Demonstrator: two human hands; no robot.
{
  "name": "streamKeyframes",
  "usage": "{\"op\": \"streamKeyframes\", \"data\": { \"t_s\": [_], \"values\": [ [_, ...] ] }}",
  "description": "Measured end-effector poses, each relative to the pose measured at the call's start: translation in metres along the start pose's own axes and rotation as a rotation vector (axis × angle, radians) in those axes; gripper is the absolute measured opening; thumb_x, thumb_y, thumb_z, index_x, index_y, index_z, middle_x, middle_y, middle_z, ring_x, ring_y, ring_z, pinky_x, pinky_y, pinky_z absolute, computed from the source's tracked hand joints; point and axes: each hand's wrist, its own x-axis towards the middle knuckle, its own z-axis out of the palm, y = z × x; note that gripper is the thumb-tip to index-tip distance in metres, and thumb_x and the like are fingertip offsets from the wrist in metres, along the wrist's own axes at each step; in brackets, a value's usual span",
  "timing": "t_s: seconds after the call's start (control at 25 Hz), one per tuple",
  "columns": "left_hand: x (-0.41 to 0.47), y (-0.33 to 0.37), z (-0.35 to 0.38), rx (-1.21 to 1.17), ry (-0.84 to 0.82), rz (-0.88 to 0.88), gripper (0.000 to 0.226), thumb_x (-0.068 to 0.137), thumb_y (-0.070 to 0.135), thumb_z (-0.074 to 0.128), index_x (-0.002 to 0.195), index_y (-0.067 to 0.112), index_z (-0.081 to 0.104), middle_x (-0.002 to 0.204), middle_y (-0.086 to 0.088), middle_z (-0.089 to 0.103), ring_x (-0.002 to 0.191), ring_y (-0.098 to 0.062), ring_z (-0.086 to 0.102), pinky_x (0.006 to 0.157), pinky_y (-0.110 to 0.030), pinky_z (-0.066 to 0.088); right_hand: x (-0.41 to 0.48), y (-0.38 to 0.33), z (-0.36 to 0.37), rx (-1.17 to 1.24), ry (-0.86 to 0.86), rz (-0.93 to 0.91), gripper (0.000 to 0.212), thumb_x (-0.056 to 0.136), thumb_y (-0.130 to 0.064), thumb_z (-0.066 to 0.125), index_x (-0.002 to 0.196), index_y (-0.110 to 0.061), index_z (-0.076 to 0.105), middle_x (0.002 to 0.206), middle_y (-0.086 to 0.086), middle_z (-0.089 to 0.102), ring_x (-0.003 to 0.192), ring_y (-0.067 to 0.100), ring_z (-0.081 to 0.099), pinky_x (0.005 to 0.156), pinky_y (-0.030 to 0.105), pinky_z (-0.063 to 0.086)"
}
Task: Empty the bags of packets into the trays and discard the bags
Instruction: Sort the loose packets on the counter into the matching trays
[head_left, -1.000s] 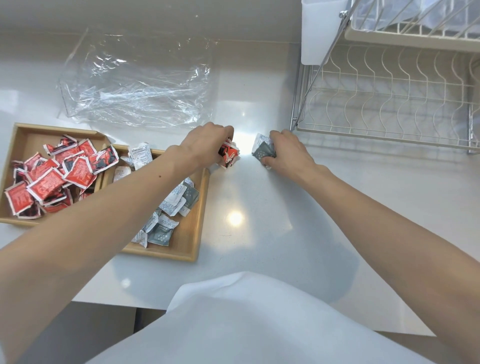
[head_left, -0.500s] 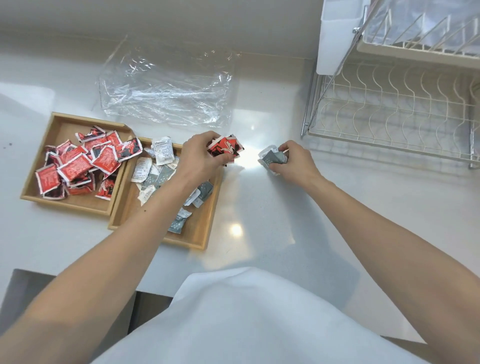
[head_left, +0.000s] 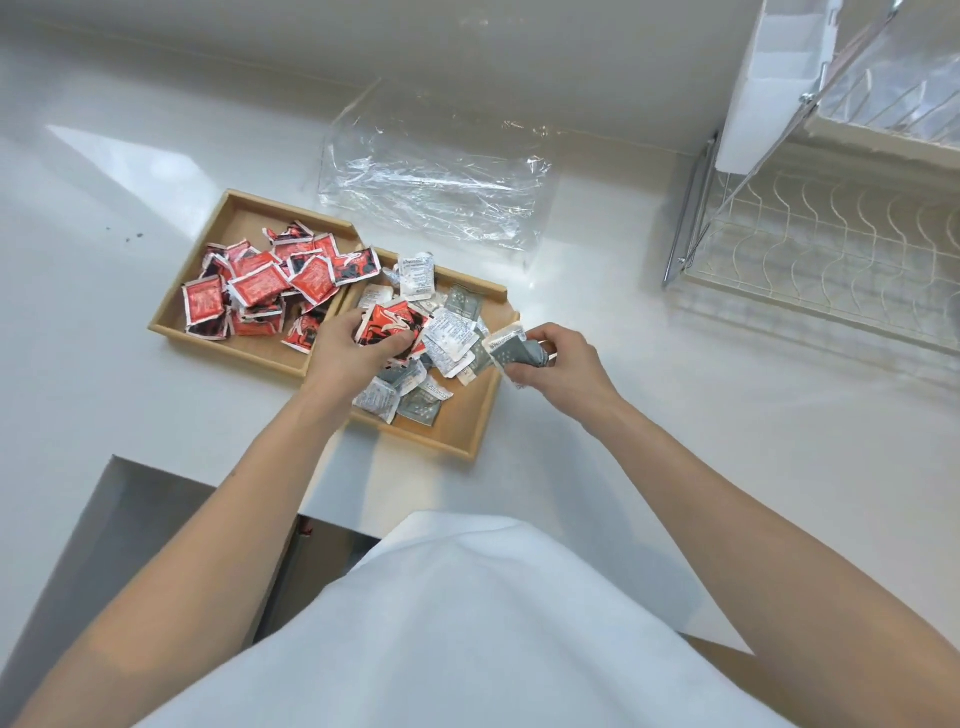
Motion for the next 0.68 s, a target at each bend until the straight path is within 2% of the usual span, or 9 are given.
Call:
{"op": "streamKeyframes", "data": {
  "t_s": [0.12,0.24,0.32,0.44,0.56,0.68],
  "values": [
    [0.003,-0.014,-0.031,-0.051,-0.023,-0.015,0.015,0.081,0.012,0.077,0.095,0.014,0.071,0.091,-0.006,0.076,0.075,-0.015,0.07,0.069,-0.028,0.054,-0.003,-0.006,0.032,-0.033,0.004,0.003,0.033,0.077,-0.019,0.08,0.106,-0.018,0.065,0.089,-0.007,0.062,0.071,0.004,0.056,0.059,0.017,0.039],
    [0.014,-0.027,-0.066,-0.04,-0.046,-0.049,0.011,0.083,0.01,0.075,0.092,0.016,0.07,0.09,-0.009,0.073,0.074,-0.017,0.066,0.071,-0.03,0.049,-0.006,-0.01,0.063,-0.055,0.018,0.045,0.039,0.078,-0.019,0.08,0.112,-0.014,0.063,0.095,-0.003,0.061,0.079,0.014,0.056,0.066,0.021,0.04],
    [0.026,-0.035,-0.09,-0.027,-0.07,-0.045,0.013,0.084,0.008,0.074,0.093,0.016,0.07,0.088,-0.005,0.074,0.074,-0.015,0.066,0.07,-0.027,0.05,-0.008,-0.013,0.081,-0.102,0.031,0.065,0.039,0.078,-0.018,0.079,0.113,-0.013,0.062,0.095,-0.002,0.06,0.083,0.018,0.056,0.07,0.023,0.042],
    [0.048,-0.044,-0.124,0.038,-0.084,-0.029,0.016,0.082,0.008,0.075,0.095,0.017,0.07,0.086,0.0,0.074,0.074,-0.014,0.067,0.067,-0.025,0.051,-0.01,-0.015,0.099,-0.22,0.043,0.077,0.037,0.079,-0.016,0.077,0.112,-0.016,0.06,0.087,-0.007,0.058,0.08,0.015,0.056,0.062,0.015,0.04],
    [0.071,-0.051,-0.147,0.171,-0.122,0.029,0.02,0.08,0.013,0.078,0.098,0.017,0.07,0.09,0.0,0.075,0.079,-0.017,0.07,0.07,-0.029,0.052,-0.012,-0.014,0.111,-0.371,0.039,0.117,0.036,0.08,-0.017,0.074,0.114,-0.019,0.061,0.103,0.007,0.067,0.093,0.025,0.06,0.075,0.031,0.049],
    [0.09,-0.055,-0.159,0.324,-0.18,0.099,0.026,0.079,0.018,0.078,0.104,0.016,0.068,0.094,-0.002,0.073,0.083,-0.019,0.069,0.071,-0.03,0.051,-0.016,-0.015,0.119,-0.419,0.079,0.107,0.039,0.081,-0.014,0.072,0.119,-0.02,0.064,0.115,0.009,0.068,0.105,0.028,0.062,0.088,0.038,0.051]
  ]
}}
